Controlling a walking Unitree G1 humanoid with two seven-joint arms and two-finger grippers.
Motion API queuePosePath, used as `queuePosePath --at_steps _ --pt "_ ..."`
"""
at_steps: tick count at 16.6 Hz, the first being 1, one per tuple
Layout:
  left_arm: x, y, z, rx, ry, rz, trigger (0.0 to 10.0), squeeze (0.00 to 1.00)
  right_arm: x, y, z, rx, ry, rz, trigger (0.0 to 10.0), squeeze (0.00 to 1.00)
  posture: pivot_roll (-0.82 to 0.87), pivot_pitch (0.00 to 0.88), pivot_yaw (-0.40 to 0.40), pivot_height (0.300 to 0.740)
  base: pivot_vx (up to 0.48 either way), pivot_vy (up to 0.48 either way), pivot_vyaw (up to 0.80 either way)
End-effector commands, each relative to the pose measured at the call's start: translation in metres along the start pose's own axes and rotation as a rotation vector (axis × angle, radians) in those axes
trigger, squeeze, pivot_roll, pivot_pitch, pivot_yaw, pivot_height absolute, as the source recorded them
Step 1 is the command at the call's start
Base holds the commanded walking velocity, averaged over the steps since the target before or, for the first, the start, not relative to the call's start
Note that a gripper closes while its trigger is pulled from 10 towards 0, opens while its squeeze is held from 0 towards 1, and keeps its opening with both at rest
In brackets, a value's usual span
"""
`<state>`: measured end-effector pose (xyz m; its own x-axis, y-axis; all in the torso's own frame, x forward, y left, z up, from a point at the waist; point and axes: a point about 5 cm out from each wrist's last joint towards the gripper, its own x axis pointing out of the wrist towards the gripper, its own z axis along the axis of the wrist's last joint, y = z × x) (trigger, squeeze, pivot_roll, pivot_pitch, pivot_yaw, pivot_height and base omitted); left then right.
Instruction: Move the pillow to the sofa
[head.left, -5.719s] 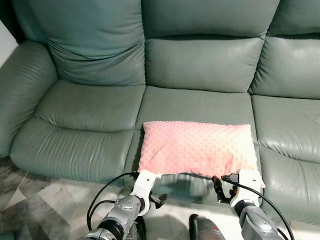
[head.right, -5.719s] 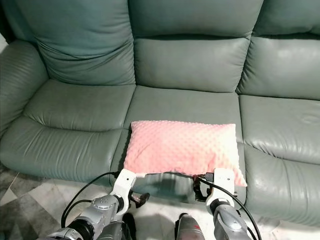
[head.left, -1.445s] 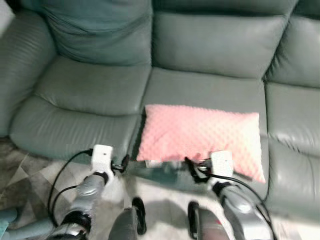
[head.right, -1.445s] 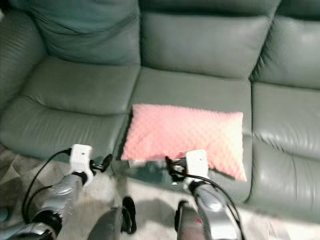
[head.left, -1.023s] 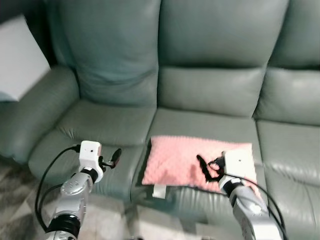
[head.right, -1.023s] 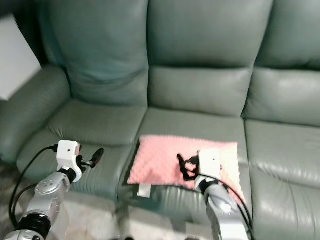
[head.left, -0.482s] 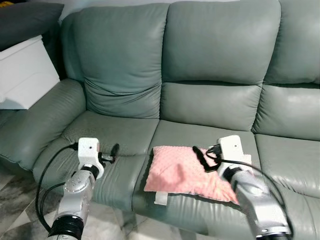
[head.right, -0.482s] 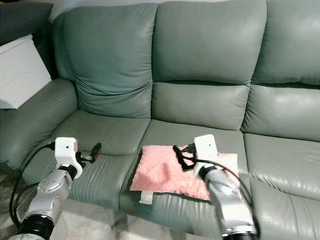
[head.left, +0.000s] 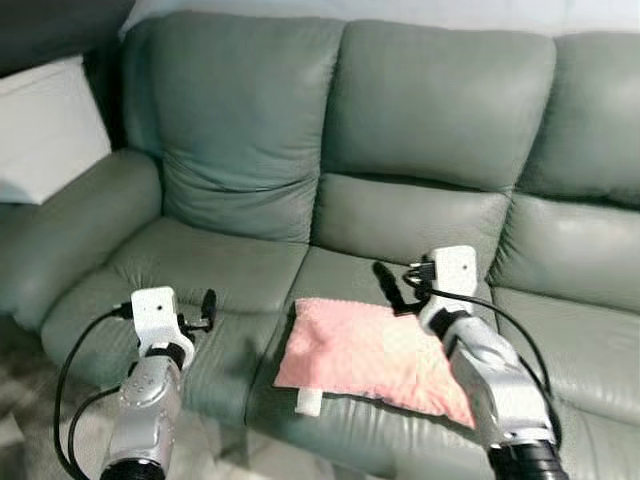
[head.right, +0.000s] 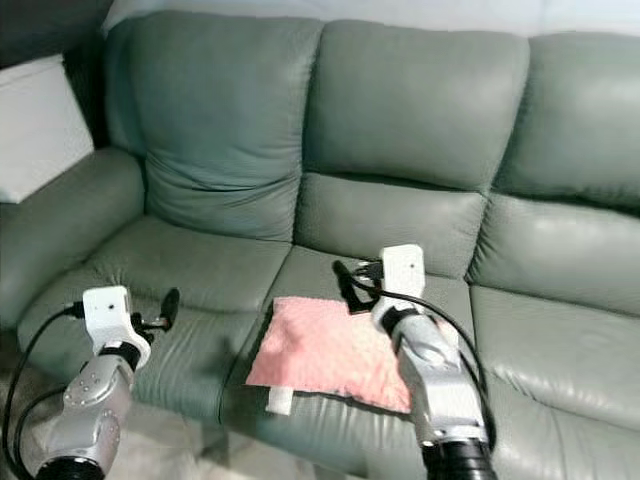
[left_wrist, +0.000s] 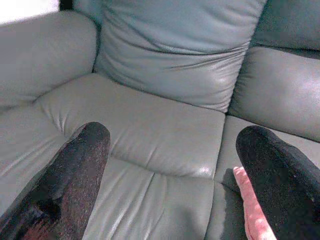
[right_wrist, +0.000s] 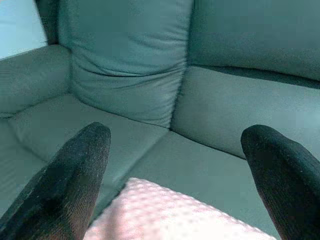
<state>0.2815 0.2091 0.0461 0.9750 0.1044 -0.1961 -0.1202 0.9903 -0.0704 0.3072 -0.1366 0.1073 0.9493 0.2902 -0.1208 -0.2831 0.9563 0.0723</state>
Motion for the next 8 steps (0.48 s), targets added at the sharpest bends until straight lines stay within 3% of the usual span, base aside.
queuePosePath --at_steps 1,4,8 --pt "-0.001 -0.002 0.005 -0.007 -0.026 0.024 10.0 0.00 0.006 0.002 0.001 0.011 -0.006 0.016 10.0 0.00 -0.06 0.000 -0.056 0.740 0.000 0.000 0.00" --pt "-0.002 0.000 0.007 -0.017 -0.038 0.054 10.0 0.00 0.014 0.007 0.002 -0.010 -0.009 0.061 10.0 0.00 -0.03 0.000 -0.060 0.740 0.000 0.000 0.00" --pt "-0.001 0.005 0.011 0.019 -0.039 0.048 10.0 0.00 0.020 0.007 0.005 0.002 -0.044 0.031 10.0 0.00 -0.05 0.000 -0.020 0.740 0.000 0.000 0.00"
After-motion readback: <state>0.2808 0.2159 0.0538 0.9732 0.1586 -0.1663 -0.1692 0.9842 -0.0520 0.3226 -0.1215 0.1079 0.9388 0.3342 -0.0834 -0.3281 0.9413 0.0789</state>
